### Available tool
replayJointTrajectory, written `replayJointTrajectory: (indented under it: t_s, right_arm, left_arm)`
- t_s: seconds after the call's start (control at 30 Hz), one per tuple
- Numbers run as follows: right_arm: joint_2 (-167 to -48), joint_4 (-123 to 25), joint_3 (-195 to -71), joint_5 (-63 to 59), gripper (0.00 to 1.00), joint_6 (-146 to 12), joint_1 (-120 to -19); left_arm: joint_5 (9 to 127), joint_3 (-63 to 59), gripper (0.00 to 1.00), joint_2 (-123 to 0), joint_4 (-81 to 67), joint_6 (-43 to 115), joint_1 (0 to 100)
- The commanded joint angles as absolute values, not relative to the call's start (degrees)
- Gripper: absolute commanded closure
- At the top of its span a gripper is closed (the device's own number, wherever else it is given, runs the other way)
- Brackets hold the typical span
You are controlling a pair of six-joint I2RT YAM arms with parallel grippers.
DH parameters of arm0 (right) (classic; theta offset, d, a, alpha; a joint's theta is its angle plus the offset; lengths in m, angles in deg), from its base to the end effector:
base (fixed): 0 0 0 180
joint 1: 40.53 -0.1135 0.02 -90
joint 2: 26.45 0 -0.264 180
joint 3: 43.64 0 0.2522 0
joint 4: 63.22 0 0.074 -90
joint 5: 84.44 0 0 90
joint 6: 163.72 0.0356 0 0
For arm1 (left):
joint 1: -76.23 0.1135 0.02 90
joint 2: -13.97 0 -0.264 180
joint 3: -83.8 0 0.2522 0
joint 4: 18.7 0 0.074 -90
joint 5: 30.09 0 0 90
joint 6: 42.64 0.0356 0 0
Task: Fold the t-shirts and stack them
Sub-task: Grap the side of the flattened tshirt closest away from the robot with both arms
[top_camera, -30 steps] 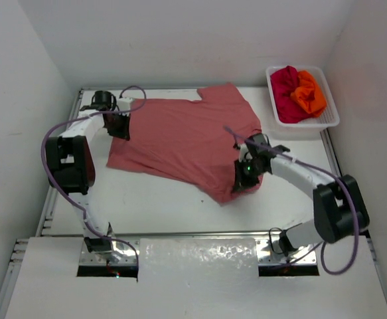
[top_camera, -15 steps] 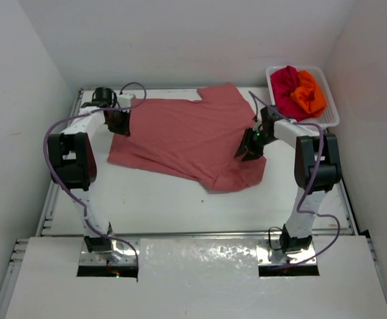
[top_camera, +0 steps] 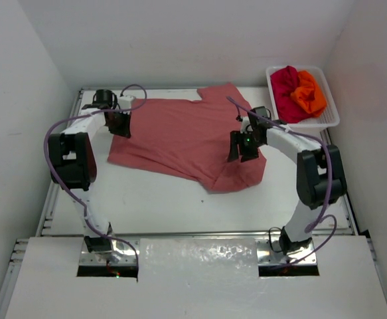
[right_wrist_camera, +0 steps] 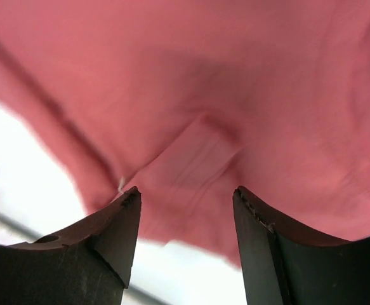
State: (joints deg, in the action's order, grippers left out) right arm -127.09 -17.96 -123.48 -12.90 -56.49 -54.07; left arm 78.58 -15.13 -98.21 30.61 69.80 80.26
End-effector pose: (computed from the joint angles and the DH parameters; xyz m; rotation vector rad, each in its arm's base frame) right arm 0.3359 0.0925 0.1849 -0.0062 2.7669 0.5888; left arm 0.4146 0.0178 0.2046 0.5172 2.5414 -0.2698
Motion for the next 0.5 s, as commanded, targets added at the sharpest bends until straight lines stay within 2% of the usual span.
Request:
replayJointTrajectory:
  t_s: [0.0, 0.2, 0.37, 0.4, 0.47]
  right_arm:
    - [-131.82, -19.13, -126.92, -8.24, 0.43, -58.16, -52.92]
    - [-135.16, -22.82, -125.95, -12.81, 0.44, -59.75, -53.45]
    - [-136.93, -25.81, -126.48, -15.18, 0.49, -58.96, -53.45]
    - [-137.19, -25.91, -126.57, -15.27, 0.51, -58.78, -53.45]
    - [-137.45, -24.86, -126.74, -15.19, 0.62, -58.61, -53.45]
  left_arm:
    - [79.68, -14.86, 1.00, -97.13, 28.90, 70.04, 79.92]
    - [79.68, -14.69, 1.00, -96.86, 28.99, 70.04, 79.92]
    - [79.59, -14.86, 1.00, -96.86, 29.07, 69.86, 79.92]
    - [79.51, -14.86, 1.00, -96.86, 29.08, 70.04, 79.92]
    - [79.33, -14.86, 1.00, -96.69, 29.25, 70.12, 79.92]
